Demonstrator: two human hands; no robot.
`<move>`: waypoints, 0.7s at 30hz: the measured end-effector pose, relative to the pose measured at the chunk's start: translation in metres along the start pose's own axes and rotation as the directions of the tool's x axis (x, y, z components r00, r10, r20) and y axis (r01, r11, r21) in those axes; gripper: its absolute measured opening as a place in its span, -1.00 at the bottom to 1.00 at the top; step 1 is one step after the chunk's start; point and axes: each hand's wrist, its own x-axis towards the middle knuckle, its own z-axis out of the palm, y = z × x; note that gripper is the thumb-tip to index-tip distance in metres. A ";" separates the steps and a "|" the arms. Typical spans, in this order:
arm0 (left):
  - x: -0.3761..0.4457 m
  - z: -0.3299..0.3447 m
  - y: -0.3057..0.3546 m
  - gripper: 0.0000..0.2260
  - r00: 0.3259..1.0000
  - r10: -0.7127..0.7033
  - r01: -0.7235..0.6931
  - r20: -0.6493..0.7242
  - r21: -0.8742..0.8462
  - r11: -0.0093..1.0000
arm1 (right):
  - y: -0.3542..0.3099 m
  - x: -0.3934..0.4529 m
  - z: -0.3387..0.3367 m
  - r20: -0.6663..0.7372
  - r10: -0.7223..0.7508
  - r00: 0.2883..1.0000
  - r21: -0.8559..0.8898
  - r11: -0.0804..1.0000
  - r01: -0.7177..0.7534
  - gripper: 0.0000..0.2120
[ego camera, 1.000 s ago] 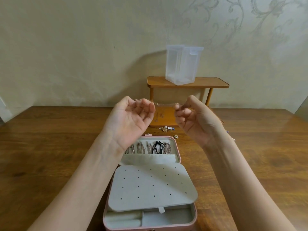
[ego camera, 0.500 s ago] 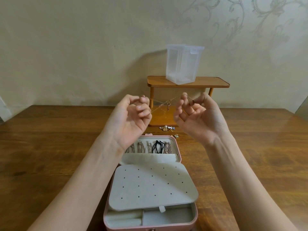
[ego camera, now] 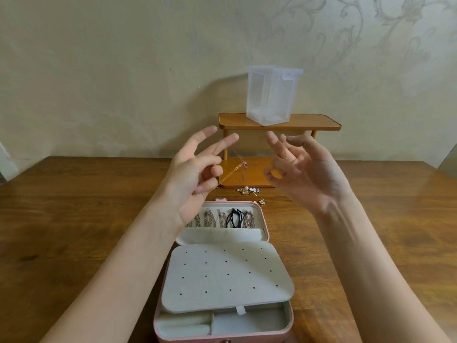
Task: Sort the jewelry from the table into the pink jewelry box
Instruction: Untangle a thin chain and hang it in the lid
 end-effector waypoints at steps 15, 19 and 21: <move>0.012 -0.028 0.007 -0.78 0.980 -0.173 0.145 -0.104 -0.230 0.962 | -0.010 -0.002 -0.005 0.172 -0.263 0.949 -0.256 0.919 0.301 -0.85; 0.005 -0.013 0.015 -0.75 0.996 -0.062 0.057 -0.058 -0.078 0.995 | -0.005 -0.004 -0.006 0.167 -0.320 0.933 -0.781 0.534 0.323 -0.86; 0.000 -0.006 0.022 -0.77 0.999 -0.046 0.045 -0.004 -0.135 0.990 | -0.001 -0.002 -0.006 0.212 -0.293 0.932 -0.925 0.248 0.289 -0.90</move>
